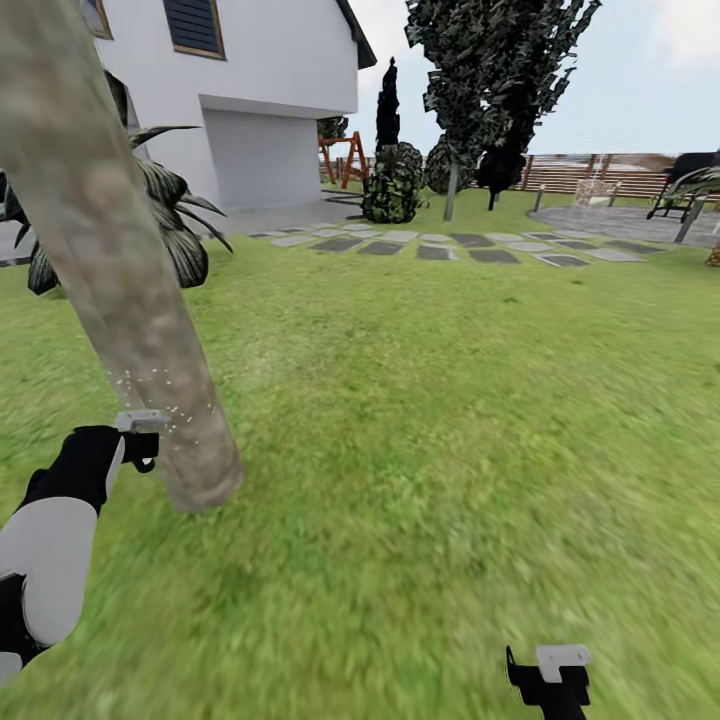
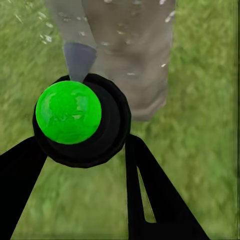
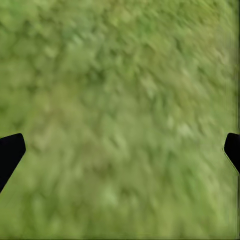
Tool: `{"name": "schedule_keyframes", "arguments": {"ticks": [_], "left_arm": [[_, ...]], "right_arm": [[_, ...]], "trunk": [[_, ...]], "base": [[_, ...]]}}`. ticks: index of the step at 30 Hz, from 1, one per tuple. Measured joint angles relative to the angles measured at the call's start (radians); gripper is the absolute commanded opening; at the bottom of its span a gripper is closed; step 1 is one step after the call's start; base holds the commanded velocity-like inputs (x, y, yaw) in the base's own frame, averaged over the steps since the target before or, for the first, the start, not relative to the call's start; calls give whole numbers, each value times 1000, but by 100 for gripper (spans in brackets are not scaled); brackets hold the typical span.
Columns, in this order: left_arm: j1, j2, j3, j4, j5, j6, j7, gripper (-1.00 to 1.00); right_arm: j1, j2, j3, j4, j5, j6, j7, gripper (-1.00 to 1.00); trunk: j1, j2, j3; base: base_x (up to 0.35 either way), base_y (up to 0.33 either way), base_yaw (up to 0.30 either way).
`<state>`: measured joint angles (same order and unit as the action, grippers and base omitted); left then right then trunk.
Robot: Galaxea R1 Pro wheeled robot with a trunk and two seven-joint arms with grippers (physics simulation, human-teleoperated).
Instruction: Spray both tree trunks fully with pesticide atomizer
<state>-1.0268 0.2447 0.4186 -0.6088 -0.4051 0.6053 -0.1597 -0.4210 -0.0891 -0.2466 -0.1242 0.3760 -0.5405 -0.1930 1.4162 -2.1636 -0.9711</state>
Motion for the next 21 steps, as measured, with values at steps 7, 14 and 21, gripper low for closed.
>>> {"name": "schedule_keyframes", "arguments": {"ticks": [7, 14, 21], "left_arm": [[0, 0, 0, 0, 0, 0, 1, -100], [-1, 0, 0, 0, 0, -1, 2, -100], [-1, 0, 0, -1, 0, -2, 3, -100]], "right_arm": [[0, 0, 0, 0, 0, 0, 0, 100], [0, 0, 0, 0, 0, 0, 0, 100], [0, 0, 0, 0, 0, 0, 0, 100]], "trunk": [[0, 0, 0], [0, 0, 0], [0, 0, 0]], "base": [[0, -271, 0], [0, -271, 0], [0, -271, 0]]}}
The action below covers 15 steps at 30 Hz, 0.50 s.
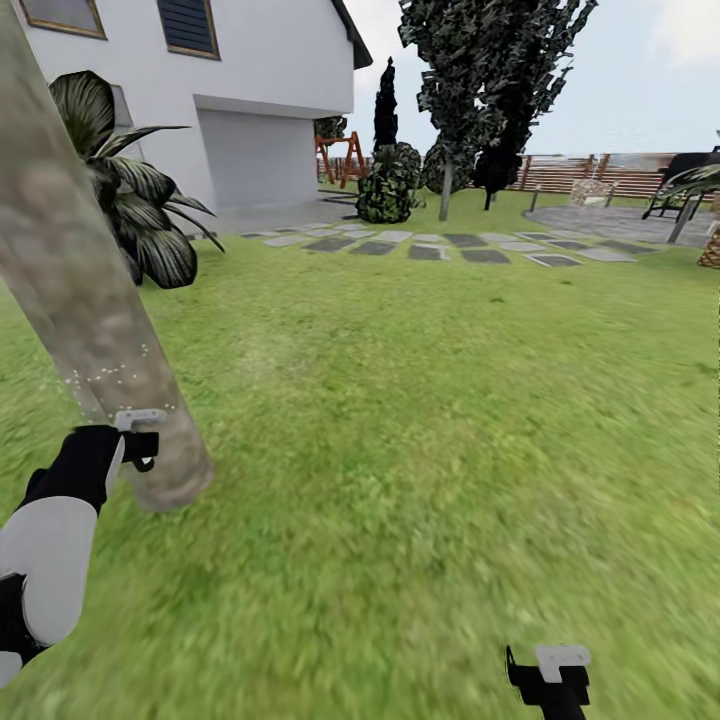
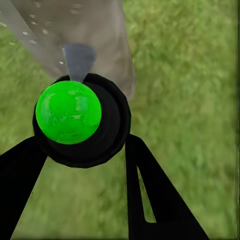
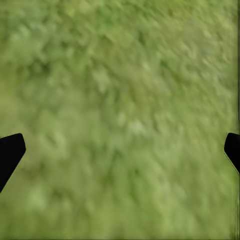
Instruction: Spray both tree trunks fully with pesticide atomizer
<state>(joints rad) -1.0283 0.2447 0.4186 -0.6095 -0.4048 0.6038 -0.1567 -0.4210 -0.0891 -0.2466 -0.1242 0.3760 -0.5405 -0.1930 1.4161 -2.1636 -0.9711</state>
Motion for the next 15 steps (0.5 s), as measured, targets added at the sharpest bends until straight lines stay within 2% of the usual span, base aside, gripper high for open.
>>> {"name": "schedule_keyframes", "arguments": {"ticks": [4, 7, 11, 15], "left_arm": [[1, 1, 3, -1, -2, -1, 4, -100], [13, 4, 9, -5, -5, -3, 9, -100], [20, 28, 9, -2, -2, -4, 23, -100], [19, 26, 8, -2, 3, -5, 25, -100]], "right_arm": [[0, 0, 0, 0, 0, 0, 0, 100], [0, 0, 0, 0, 0, 0, 0, 100], [0, 0, 0, 0, 0, 0, 0, 100], [0, 0, 0, 0, 0, 0, 0, 100]], "trunk": [[0, 0, 0], [0, 0, 0], [0, 0, 0], [0, 0, 0]], "base": [[46, -271, 47], [105, -271, 243], [129, -271, 274], [136, -271, 149]]}}
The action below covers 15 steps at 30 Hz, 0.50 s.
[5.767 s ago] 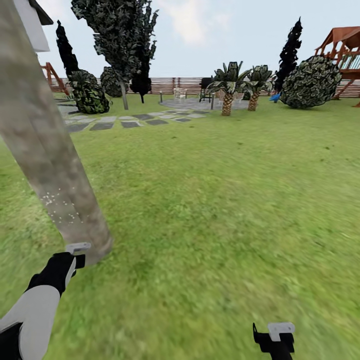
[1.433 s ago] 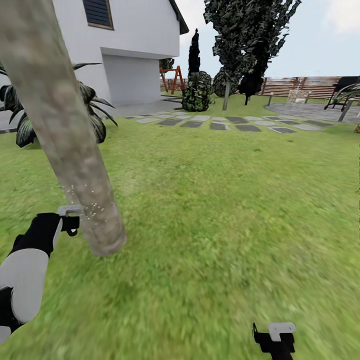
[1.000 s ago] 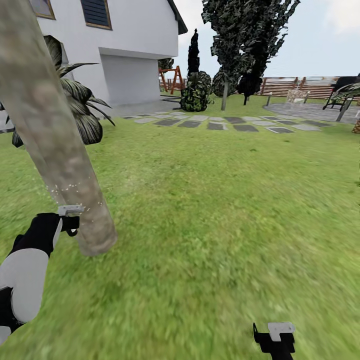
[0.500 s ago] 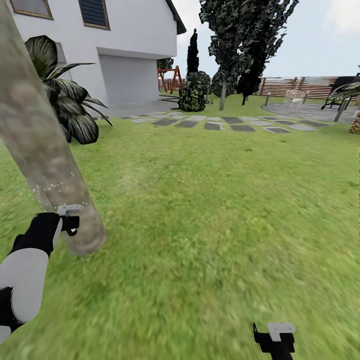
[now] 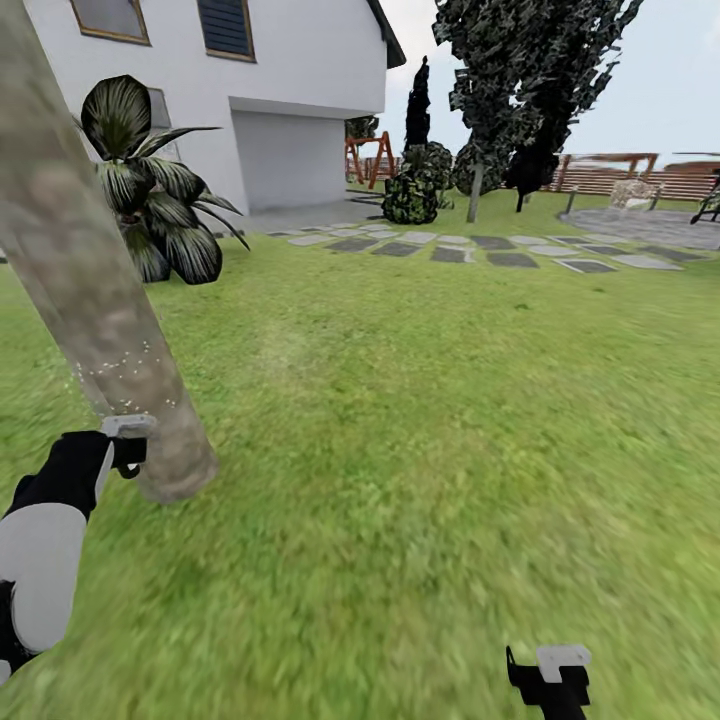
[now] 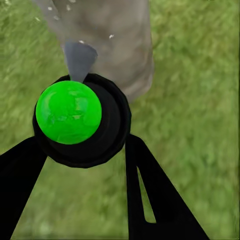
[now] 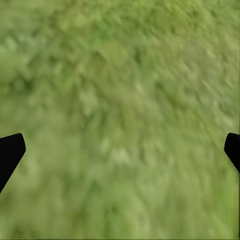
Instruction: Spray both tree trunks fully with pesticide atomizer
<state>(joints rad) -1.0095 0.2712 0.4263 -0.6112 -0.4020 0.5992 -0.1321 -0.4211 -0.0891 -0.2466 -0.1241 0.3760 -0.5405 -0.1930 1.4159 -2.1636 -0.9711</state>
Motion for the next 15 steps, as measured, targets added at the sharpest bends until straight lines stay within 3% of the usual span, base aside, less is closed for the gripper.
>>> {"name": "schedule_keyframes", "arguments": {"ticks": [9, 15], "left_arm": [[1, 1, 3, 4, -3, 0, 12, -100], [39, -4, 33, 14, 0, -8, 86, -100]], "right_arm": [[0, 0, 0, -1, 0, 0, 0, 100], [0, 0, 0, -1, 0, 0, 0, 100]], "trunk": [[0, 0, 0], [0, 0, 0]], "base": [[144, -267, 4], [208, -216, 21]]}}
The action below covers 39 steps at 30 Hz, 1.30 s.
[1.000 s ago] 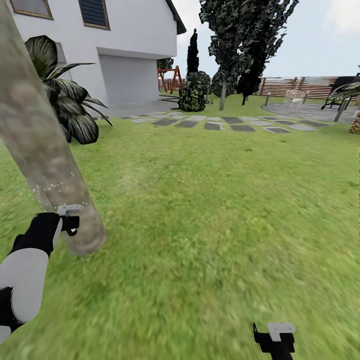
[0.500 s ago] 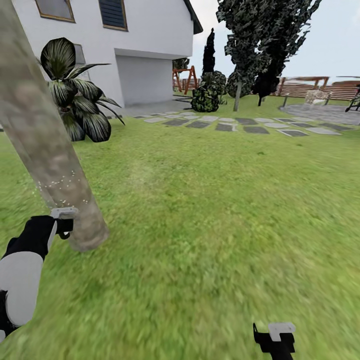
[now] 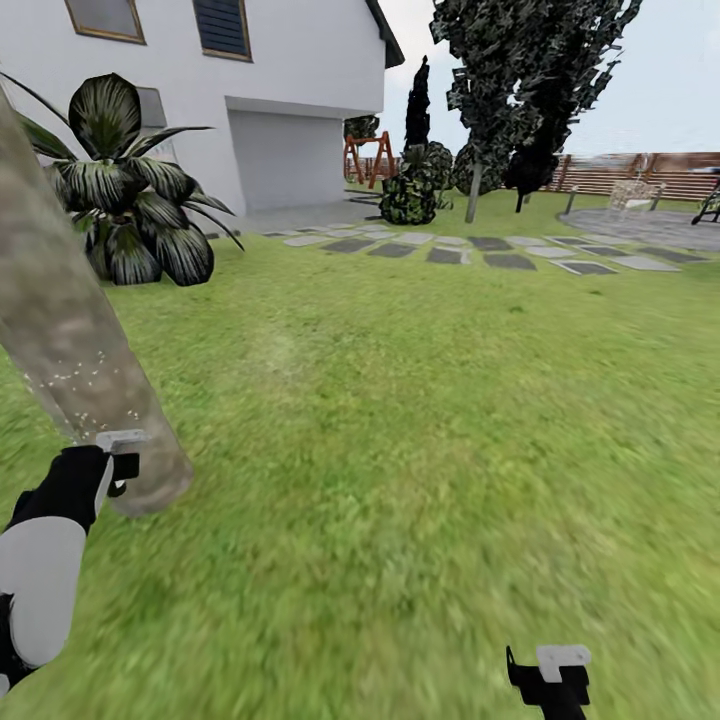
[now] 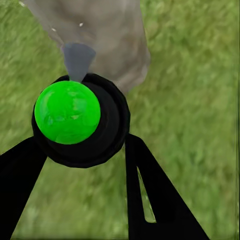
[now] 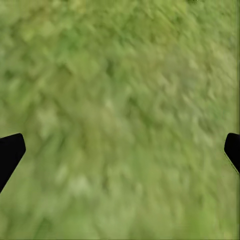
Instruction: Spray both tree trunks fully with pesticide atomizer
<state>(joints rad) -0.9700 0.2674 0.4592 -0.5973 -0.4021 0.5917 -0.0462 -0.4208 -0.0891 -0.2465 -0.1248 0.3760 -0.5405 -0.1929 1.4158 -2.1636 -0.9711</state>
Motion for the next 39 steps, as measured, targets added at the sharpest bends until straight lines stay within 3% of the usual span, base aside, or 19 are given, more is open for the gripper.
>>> {"name": "schedule_keyframes", "arguments": {"ticks": [12, 17, 26, 31, 39], "left_arm": [[5, -9, 3, 17, 6, -3, 3, -100], [6, -31, 2, 22, 6, -4, 4, -100], [61, -33, 2, 48, 2, -5, 5, -100], [61, -35, 5, 47, -2, -5, 110, -100], [87, -37, 5, 54, -1, -4, 120, -100]], "right_arm": [[0, 0, 0, 1, 0, 0, 0, 100], [0, 0, 0, 1, 0, 0, 0, 100], [0, 0, 0, 1, 0, 0, 0, 100], [0, 0, 0, 1, 0, 0, 0, 100], [0, 0, 1, 1, 0, 0, 0, 100]], "trunk": [[0, 0, 0], [0, 0, 0], [0, 0, 0], [0, 0, 0], [0, 0, 0]], "base": [[224, -154, 262], [23, -6, 277], [216, 0, 139], [338, 0, 0], [332, 0, 88]]}}
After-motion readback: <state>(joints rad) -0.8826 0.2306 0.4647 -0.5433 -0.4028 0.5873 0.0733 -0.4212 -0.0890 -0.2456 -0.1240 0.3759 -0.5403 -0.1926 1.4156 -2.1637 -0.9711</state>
